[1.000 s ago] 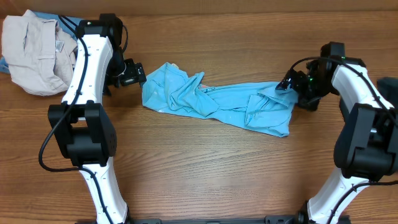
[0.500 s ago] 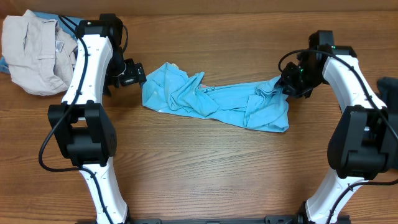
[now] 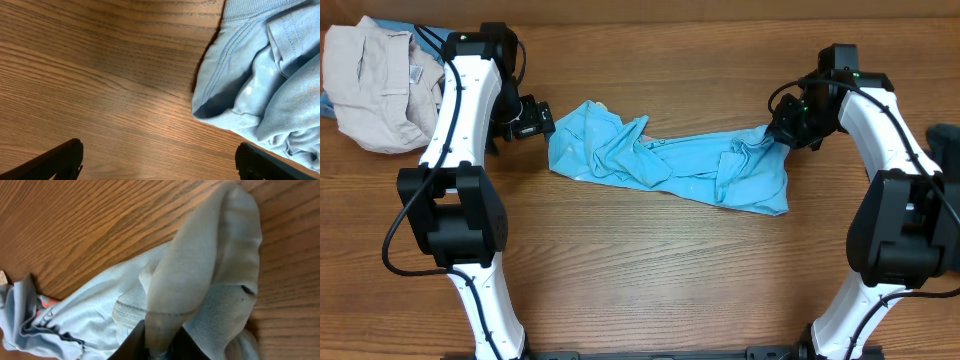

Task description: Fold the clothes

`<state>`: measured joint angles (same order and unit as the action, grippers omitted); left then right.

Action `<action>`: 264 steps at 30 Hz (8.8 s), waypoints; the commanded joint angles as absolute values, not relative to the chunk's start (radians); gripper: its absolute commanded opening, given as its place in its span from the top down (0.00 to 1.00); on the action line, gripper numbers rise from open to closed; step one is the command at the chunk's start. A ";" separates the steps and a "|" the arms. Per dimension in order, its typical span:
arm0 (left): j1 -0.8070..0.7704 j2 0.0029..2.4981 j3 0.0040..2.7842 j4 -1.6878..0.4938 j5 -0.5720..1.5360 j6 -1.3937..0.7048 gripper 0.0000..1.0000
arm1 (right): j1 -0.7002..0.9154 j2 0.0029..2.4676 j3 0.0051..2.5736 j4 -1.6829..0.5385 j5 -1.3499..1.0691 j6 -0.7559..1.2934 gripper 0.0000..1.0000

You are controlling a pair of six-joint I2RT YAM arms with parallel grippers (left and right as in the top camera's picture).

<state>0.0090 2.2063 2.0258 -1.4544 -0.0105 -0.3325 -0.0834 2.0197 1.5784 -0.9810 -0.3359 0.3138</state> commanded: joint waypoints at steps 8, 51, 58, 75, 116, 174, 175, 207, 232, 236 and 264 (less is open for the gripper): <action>0.012 2.188 2.031 -1.455 -0.002 -0.310 0.00 | 0.112 2.009 1.590 -0.884 -0.409 0.315 0.80; 0.012 2.188 2.031 -1.465 0.020 -0.310 0.00 | 0.190 2.009 1.360 -1.157 -0.176 0.442 0.96; 0.012 2.188 2.031 -1.461 0.020 -0.310 0.00 | 0.189 1.924 1.406 -1.269 -0.176 0.443 0.96; 0.012 2.188 2.031 -1.465 0.020 -0.310 0.00 | 0.131 1.906 1.528 -1.320 -0.180 0.392 0.13; 0.012 2.188 1.853 -1.318 0.020 -0.290 0.00 | -0.099 2.072 1.347 -0.878 -0.390 0.239 0.90; 0.012 2.188 1.853 -1.361 0.025 -0.284 0.00 | 0.341 1.960 1.349 -1.015 -0.366 0.523 0.85; 0.012 2.188 1.853 -1.361 0.027 -0.284 0.00 | 0.360 1.960 1.349 -1.015 -0.373 0.524 0.86; 0.012 2.188 1.853 -1.387 0.060 -0.284 0.00 | 0.170 2.123 1.544 -0.659 -0.371 0.554 0.85; -0.028 2.188 1.564 -0.823 0.699 -0.238 0.00 | 0.064 1.979 1.950 -1.477 -0.311 0.204 0.00; -0.080 2.188 1.564 -0.758 0.591 -0.319 0.00 | 0.066 1.979 1.950 -1.505 -0.311 0.204 0.00; -0.230 2.396 1.568 -0.663 0.696 -0.404 0.00 | 0.144 1.994 1.717 -1.238 -0.408 0.300 0.00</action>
